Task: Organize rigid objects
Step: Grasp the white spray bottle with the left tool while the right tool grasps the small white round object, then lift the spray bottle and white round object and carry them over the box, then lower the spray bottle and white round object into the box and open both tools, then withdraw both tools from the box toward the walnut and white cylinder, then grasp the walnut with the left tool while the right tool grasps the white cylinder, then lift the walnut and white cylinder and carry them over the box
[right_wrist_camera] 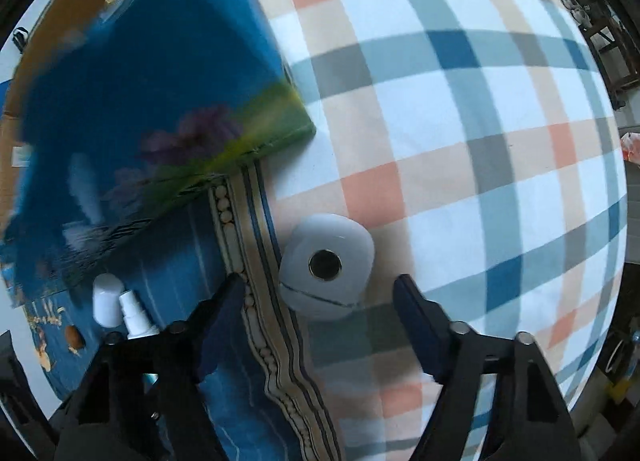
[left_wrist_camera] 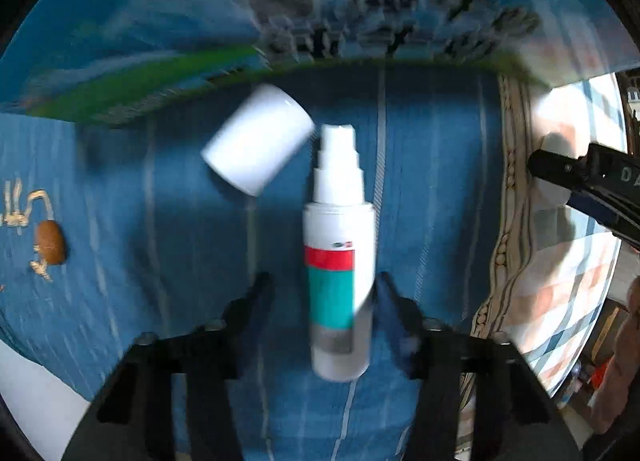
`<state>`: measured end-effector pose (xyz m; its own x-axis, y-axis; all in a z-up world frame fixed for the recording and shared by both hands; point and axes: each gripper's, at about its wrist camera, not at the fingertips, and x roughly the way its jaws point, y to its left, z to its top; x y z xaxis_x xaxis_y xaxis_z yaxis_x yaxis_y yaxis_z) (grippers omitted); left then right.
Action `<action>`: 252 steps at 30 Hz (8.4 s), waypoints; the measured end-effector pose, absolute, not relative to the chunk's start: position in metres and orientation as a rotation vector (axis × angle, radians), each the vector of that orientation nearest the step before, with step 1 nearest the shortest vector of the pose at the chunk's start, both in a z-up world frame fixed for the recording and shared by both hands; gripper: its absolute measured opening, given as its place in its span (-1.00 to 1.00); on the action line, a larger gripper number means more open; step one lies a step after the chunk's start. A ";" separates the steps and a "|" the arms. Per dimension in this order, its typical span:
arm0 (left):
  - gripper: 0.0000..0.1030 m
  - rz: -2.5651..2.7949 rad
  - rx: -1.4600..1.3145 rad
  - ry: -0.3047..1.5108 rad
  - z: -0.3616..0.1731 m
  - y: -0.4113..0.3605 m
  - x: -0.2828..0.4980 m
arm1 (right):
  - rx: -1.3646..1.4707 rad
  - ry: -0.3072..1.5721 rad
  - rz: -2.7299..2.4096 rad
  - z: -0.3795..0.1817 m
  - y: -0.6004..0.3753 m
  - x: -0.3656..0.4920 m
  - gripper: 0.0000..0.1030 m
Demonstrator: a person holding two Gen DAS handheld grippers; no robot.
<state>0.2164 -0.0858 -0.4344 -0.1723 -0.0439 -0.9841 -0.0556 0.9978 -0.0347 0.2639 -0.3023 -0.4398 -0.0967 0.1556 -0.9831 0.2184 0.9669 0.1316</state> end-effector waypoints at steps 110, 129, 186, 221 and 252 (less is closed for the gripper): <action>-0.44 0.077 -0.030 1.741 -0.374 0.013 0.415 | -0.049 1.726 0.271 -0.410 -0.126 0.404 -0.04; 0.13 0.094 -0.110 1.589 -0.318 0.033 0.364 | -0.003 1.657 0.241 -0.371 -0.140 0.388 0.65; 0.60 0.407 -0.378 1.640 -0.426 0.182 0.178 | 0.228 1.651 0.119 -0.435 -0.077 0.247 -0.15; -0.40 -0.020 -0.160 1.711 -0.437 -0.053 0.153 | 0.159 1.741 0.132 -0.442 -0.209 0.150 -0.28; -0.40 -0.148 -0.162 1.472 -0.291 -0.067 0.182 | 0.201 1.579 0.225 -0.323 -0.208 0.163 -0.34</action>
